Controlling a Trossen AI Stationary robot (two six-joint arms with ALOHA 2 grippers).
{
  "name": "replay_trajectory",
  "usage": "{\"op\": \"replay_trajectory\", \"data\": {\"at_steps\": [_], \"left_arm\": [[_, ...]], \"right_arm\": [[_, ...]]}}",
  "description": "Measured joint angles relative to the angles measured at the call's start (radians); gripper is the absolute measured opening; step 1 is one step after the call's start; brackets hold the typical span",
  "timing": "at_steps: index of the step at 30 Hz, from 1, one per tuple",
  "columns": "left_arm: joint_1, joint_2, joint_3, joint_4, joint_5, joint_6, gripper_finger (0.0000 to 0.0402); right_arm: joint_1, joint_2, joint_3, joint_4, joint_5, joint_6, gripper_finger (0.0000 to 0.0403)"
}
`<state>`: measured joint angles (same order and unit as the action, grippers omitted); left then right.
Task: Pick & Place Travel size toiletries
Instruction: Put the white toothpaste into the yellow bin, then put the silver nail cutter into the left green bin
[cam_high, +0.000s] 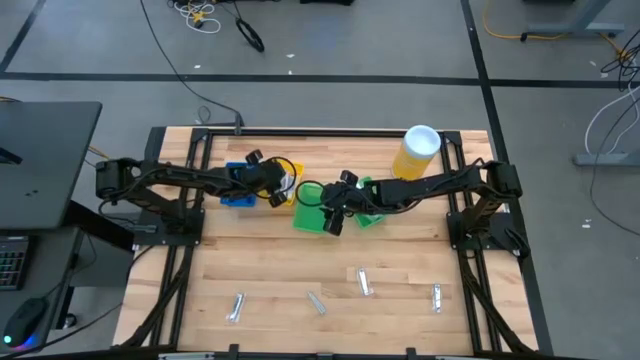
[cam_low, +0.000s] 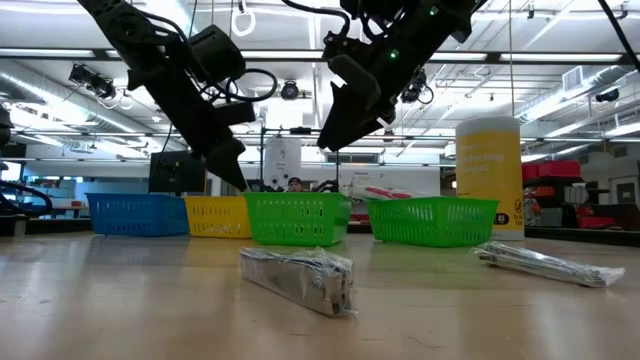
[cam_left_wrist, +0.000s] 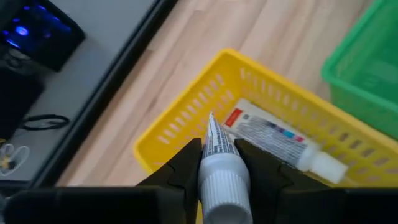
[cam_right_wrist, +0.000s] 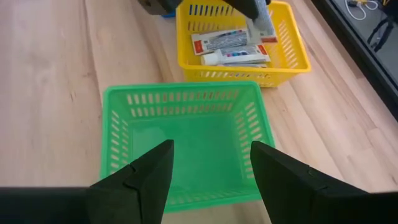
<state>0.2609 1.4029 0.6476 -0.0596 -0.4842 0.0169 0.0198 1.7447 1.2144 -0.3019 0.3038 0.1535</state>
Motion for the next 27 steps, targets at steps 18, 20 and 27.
{"op": "replay_trajectory", "data": {"at_steps": [18, 20, 27], "left_arm": [[-0.026, -0.014, 0.000, 0.101, 0.061, -0.061, 0.0200], [-0.043, -0.027, 0.000, 0.140, 0.070, -0.049, 0.0197], [-0.130, -0.084, 0.000, 0.248, 0.071, 0.025, 0.0188]], "right_arm": [[0.060, 0.000, 0.000, -0.044, -0.160, 0.093, 0.0225], [0.076, 0.000, 0.000, -0.081, -0.159, 0.099, 0.0225], [0.151, 0.000, 0.000, -0.247, -0.239, 0.331, 0.0225]]}}
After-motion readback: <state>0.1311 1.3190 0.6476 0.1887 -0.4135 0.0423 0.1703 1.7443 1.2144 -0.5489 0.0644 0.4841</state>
